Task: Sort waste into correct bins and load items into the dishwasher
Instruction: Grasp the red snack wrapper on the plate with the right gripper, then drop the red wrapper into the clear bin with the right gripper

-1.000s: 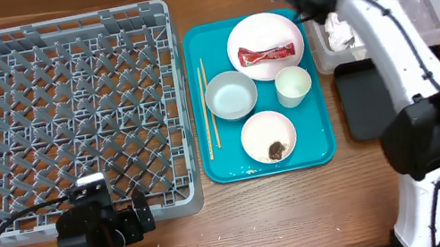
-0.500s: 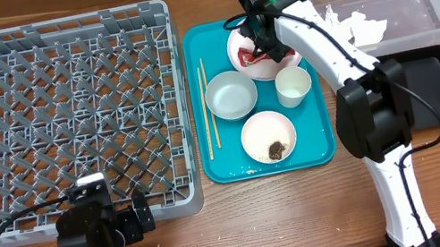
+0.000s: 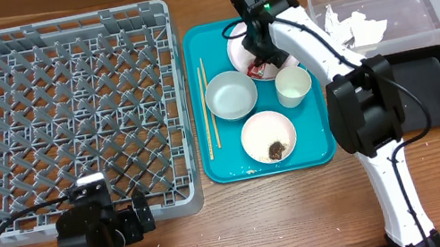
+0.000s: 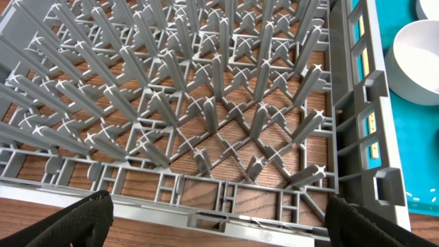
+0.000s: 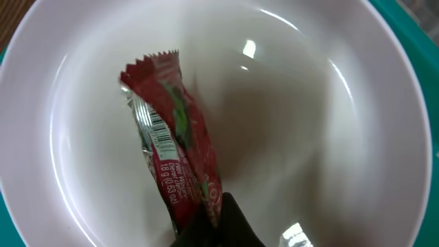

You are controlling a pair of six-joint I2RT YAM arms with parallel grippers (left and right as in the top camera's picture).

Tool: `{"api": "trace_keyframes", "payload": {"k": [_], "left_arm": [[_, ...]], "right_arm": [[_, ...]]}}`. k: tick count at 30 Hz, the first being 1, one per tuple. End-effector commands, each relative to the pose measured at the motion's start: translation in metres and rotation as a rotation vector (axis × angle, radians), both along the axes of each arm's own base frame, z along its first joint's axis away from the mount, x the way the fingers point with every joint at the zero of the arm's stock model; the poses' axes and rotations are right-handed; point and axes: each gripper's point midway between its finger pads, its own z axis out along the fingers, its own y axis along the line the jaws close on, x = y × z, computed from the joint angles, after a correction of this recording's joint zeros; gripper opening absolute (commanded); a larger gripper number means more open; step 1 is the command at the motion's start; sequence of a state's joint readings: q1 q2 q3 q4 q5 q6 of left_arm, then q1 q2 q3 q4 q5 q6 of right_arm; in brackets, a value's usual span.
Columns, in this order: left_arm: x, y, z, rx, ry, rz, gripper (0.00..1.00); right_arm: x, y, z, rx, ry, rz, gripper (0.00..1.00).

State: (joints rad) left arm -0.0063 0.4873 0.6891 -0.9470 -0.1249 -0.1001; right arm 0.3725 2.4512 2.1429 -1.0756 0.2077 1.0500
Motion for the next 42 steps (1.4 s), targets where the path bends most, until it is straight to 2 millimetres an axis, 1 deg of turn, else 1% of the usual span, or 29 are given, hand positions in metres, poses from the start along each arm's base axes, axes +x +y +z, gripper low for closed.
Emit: {"api": "trace_keyframes", "payload": {"k": [1, 3, 4, 5, 6, 7, 8, 9, 10, 11, 13, 16, 18, 19, 20, 21, 22, 23, 24, 25, 26, 28, 31, 33, 34, 35, 38, 40, 42], "left_arm": [[0.001, 0.003, 0.007, 0.02, -0.018, 0.006, 1.0], [0.001, 0.003, 0.007, 0.02, -0.018, 0.006, 1.0], [0.001, 0.003, 0.007, 0.019, -0.018, 0.006, 1.0], [0.001, 0.003, 0.007, 0.02, -0.018, 0.006, 1.0], [0.001, 0.003, 0.007, 0.02, -0.018, 0.006, 1.0], [0.001, 0.003, 0.007, 0.02, -0.018, 0.006, 1.0], [0.001, 0.003, 0.007, 0.02, -0.018, 0.006, 1.0], [0.001, 0.003, 0.007, 0.02, -0.018, 0.006, 1.0], [0.001, 0.003, 0.007, 0.02, -0.018, 0.006, 1.0], [0.001, 0.003, 0.007, 0.02, -0.018, 0.006, 1.0], [0.001, 0.003, 0.007, 0.019, -0.018, 0.006, 1.0], [0.001, 0.003, 0.007, 0.02, -0.018, 0.006, 1.0], [0.001, 0.003, 0.007, 0.02, -0.018, 0.006, 1.0], [0.001, 0.003, 0.007, 0.02, -0.018, 0.006, 1.0], [0.001, 0.003, 0.007, 0.02, -0.018, 0.006, 1.0], [0.001, 0.003, 0.007, 0.02, -0.018, 0.006, 1.0], [0.001, 0.003, 0.007, 0.02, -0.018, 0.006, 1.0], [0.001, 0.003, 0.007, 0.02, -0.018, 0.006, 1.0], [0.001, 0.003, 0.007, 0.02, -0.018, 0.006, 1.0], [0.001, 0.003, 0.007, 0.02, -0.018, 0.006, 1.0], [0.001, 0.003, 0.007, 0.02, -0.018, 0.006, 1.0], [0.001, 0.003, 0.007, 0.02, -0.018, 0.006, 1.0], [0.001, 0.003, 0.007, 0.02, -0.018, 0.006, 1.0], [0.001, 0.003, 0.007, 0.019, -0.018, 0.006, 1.0], [0.001, 0.003, 0.007, 0.02, -0.018, 0.006, 1.0], [0.001, 0.003, 0.007, 0.02, -0.018, 0.006, 1.0], [0.001, 0.003, 0.007, 0.02, -0.018, 0.006, 1.0], [0.001, 0.003, 0.007, 0.02, -0.018, 0.006, 1.0], [0.001, 0.003, 0.007, 0.02, -0.018, 0.006, 1.0]], "right_arm": [[0.018, -0.003, 0.034, -0.02, -0.067, 0.144, 0.04], [0.024, -0.001, 0.079, -0.005, -0.127, 0.225, 0.04], [0.021, -0.006, 0.108, -0.008, -0.152, 0.233, 0.04], [0.0, -0.034, 0.19, -0.043, -0.222, 0.189, 0.04], [-0.019, -0.057, 0.232, -0.059, -0.258, 0.155, 0.04], [-0.046, -0.085, 0.267, -0.058, -0.275, 0.101, 0.04], [-0.058, -0.1, 0.278, -0.055, -0.273, 0.062, 0.04], [-0.079, -0.142, 0.301, -0.073, -0.287, -0.002, 0.04], [-0.08, -0.158, 0.302, -0.074, -0.285, -0.036, 0.04], [-0.077, -0.173, 0.296, -0.075, -0.272, -0.083, 0.04], [-0.063, -0.203, 0.272, -0.067, -0.249, -0.192, 0.04], [-0.042, -0.22, 0.24, -0.057, -0.231, -0.237, 0.04], [-0.022, -0.226, 0.196, -0.047, -0.2, -0.24, 0.04], [-0.017, -0.226, 0.179, -0.045, -0.184, -0.232, 0.09], [-0.015, -0.226, 0.166, -0.043, -0.167, -0.23, 0.24], [-0.015, -0.226, 0.16, -0.043, -0.158, -0.229, 0.36], [-0.016, -0.224, 0.151, -0.044, -0.139, -0.21, 0.53], [-0.016, -0.222, 0.148, -0.043, -0.132, -0.163, 0.65], [-0.014, -0.218, 0.148, -0.041, -0.131, -0.107, 0.72], [-0.013, -0.215, 0.149, -0.04, -0.132, -0.072, 0.76], [-0.011, -0.21, 0.155, -0.035, -0.143, -0.003, 0.81], [-0.012, -0.202, 0.169, -0.018, -0.167, 0.086, 0.84], [-0.016, -0.17, 0.203, 0.066, -0.24, 0.311, 0.84], [-0.026, -0.151, 0.223, 0.117, -0.274, 0.401, 0.85], [-0.038, -0.138, 0.236, 0.142, -0.287, 0.428, 0.85], [-0.045, -0.13, 0.244, 0.151, -0.29, 0.449, 0.85], [-0.077, -0.092, 0.256, 0.166, -0.25, 0.55, 0.84], [-0.104, -0.069, 0.246, 0.18, -0.149, 0.605, 0.84], [-0.126, -0.059, 0.234, 0.17, -0.049, 0.627, 0.83]]}}
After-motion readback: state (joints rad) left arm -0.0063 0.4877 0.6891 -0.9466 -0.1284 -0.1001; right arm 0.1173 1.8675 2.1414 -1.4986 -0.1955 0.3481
